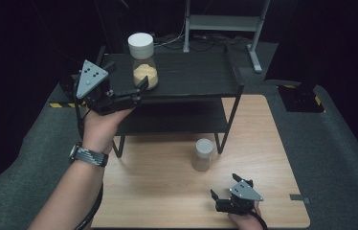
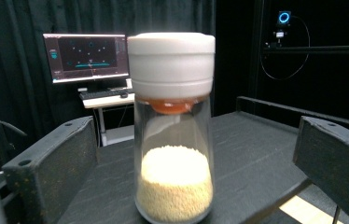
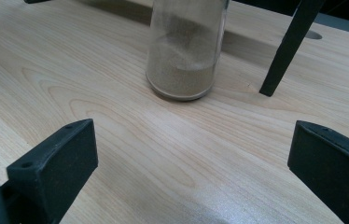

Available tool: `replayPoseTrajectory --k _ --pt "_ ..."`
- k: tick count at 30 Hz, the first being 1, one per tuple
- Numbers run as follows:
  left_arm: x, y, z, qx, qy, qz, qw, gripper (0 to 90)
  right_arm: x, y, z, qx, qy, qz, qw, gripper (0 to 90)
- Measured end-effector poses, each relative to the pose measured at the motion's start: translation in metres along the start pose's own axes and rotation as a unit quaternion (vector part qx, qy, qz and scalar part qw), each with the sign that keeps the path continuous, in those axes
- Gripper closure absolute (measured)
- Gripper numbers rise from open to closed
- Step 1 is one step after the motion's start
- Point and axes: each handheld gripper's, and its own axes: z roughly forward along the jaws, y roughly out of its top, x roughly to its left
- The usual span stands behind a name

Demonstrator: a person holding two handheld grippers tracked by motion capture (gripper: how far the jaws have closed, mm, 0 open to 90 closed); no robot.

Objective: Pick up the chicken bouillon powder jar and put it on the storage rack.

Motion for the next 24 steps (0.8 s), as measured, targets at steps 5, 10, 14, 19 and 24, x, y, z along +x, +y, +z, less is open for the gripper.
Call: replayPoseTrajectory --k 5,10,14,19,24 --pt "-0.004 -0.009 -0.007 0.002 0.000 0.003 1.0000 0.4 0.000 0.000 0.000 0.000 0.000 0.000 1.0000 0.5" --pt "-0.007 -0.020 -0.014 0.004 -0.003 0.005 1.0000 0.4 0.000 0.000 0.000 0.001 0.000 0.000 1.0000 0.6" --pt "-0.012 -0.029 -0.020 0.007 -0.004 0.009 0.9999 0.4 0.000 0.000 0.000 0.001 0.000 0.000 1.0000 0.6" --pt "-0.016 -0.042 -0.027 0.009 -0.005 0.012 0.9999 0.4 0.000 0.000 0.000 0.001 0.000 0.000 1.0000 0.6" --pt "-0.020 -0.055 -0.033 0.013 -0.009 0.016 0.9997 0.4 0.000 0.001 0.000 0.002 0.000 -0.002 1.0000 0.5"
